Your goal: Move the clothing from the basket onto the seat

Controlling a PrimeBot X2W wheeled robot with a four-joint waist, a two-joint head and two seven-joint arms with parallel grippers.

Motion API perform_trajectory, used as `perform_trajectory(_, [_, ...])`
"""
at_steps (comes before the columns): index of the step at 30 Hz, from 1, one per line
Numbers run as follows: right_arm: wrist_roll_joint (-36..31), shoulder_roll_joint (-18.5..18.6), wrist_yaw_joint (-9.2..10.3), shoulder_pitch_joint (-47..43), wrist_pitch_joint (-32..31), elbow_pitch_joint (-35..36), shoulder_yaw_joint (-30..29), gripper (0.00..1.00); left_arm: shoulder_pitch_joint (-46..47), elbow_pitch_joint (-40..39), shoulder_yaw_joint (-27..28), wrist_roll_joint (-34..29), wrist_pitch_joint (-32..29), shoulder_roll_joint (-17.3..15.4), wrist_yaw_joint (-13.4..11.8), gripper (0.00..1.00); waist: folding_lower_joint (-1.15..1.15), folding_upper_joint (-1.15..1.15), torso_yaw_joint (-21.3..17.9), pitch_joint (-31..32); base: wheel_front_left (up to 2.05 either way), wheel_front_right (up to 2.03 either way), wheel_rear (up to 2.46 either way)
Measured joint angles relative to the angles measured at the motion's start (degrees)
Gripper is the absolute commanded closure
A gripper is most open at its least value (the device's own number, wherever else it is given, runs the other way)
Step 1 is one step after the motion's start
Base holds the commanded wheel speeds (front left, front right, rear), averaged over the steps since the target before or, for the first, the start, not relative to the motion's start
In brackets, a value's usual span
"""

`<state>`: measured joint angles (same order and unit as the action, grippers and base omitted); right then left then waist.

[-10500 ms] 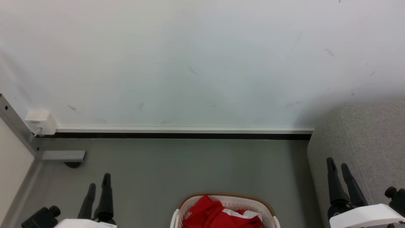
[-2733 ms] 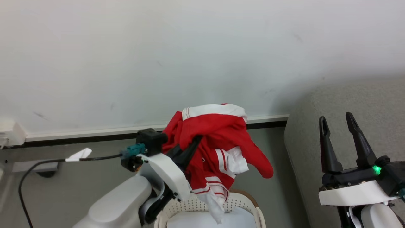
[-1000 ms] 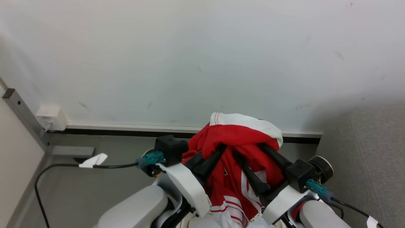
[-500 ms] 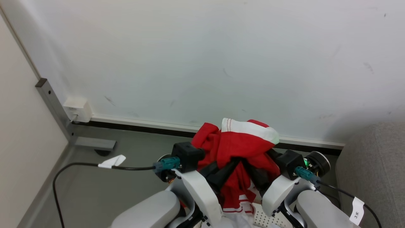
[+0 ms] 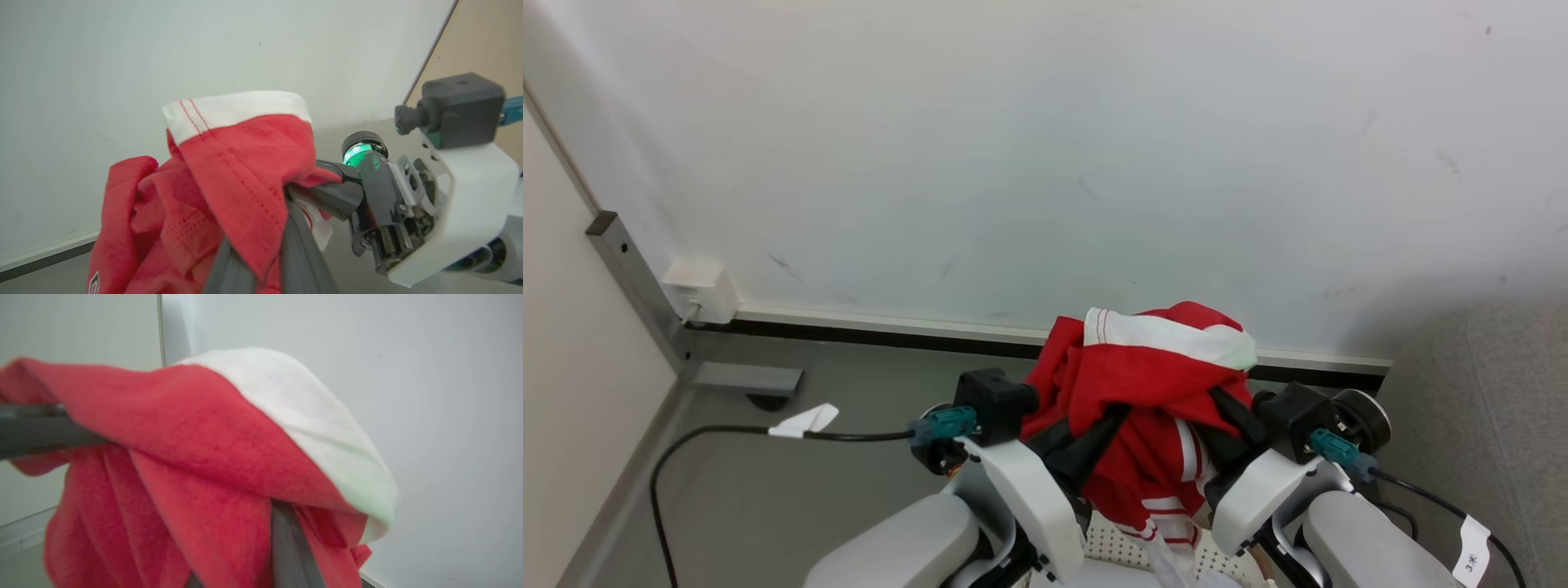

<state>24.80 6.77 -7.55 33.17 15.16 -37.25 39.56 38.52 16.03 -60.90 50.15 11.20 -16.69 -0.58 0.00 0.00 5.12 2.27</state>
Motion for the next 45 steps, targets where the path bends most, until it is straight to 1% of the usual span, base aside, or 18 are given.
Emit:
perform_trajectory(6, [0.16, 1.29, 0.00, -2.38, 0.01, 2.79, -1.09, 1.00, -0.64, 0.59, 0.31, 0.74, 0.33, 0.07, -0.48, 1.00, 0.00, 0.00, -1.38, -0.14, 0.00, 0.00, 0.00])
perform_trajectory(9, [0.15, 2.10, -0.02, -3.24, 0.01, 4.21, -1.56, 1.00, -0.97, 0.96, 0.46, 0.86, 0.43, 0.03, -0.71, 0.56, 0.00, 0.00, -2.12, -0.30, 0.00, 0.00, 0.00])
perform_trajectory(10, [0.18, 2.34, -0.02, -3.49, 0.00, 4.56, -1.62, 1.00, -1.02, 1.13, 0.47, 0.87, 0.47, 0.05, -0.74, 0.50, 0.00, 0.00, -2.38, -0.36, 0.00, 0.00, 0.00])
perform_trajectory(11, [0.20, 2.52, -0.03, -3.86, 0.01, 5.02, -1.64, 1.00, -1.11, 1.34, 0.56, 0.89, 0.49, 0.00, -0.82, 0.00, 0.00, 0.00, -2.66, -0.43, 0.00, 0.00, 0.00])
perform_trajectory(18, [1.59, 5.21, -0.03, -5.59, -0.03, 7.13, -1.38, 1.00, -1.90, 2.07, 1.04, 1.40, 0.93, -0.68, -1.29, 0.00, 0.00, 0.00, -4.81, -1.06, 0.00, 0.00, 0.00])
perform_trajectory(23, [1.88, 6.83, -0.03, -6.59, -0.03, 9.27, -3.33, 1.00, -2.82, 1.92, 1.37, 1.47, 1.46, -1.03, -1.57, 0.00, 0.00, 0.00, -6.61, -1.34, 0.00, 0.00, 0.00])
perform_trajectory(28, [1.70, 7.71, -0.02, -8.17, -0.03, 11.35, -5.25, 1.00, -3.70, 1.44, 1.80, 1.64, 1.97, -1.37, -1.99, 0.00, 0.00, 0.00, -8.72, -1.37, 0.00, 0.00, 0.00])
perform_trajectory(31, [0.82, 7.98, -0.02, -8.87, -0.03, 13.00, -6.72, 1.00, -3.97, 1.05, 2.22, 1.63, 2.24, -1.62, -2.25, 0.00, 0.00, 0.00, -10.16, -1.40, 0.00, 0.00, 0.00])
perform_trajectory(37, [-1.48, 8.97, -0.02, -10.15, -0.03, 15.62, -11.46, 1.00, -4.45, -0.24, 2.69, 0.98, 2.98, -2.00, -2.49, 0.00, 0.00, 0.00, -13.62, -1.50, 0.00, 0.00, 0.00])
perform_trajectory(45, [-4.19, 9.49, -0.02, -11.62, -0.02, 18.83, -17.02, 1.00, -4.72, -2.46, 2.87, -0.67, 3.49, -2.52, -2.65, 0.00, 0.00, 0.00, -19.23, -1.88, 0.00, 0.00, 0.00])
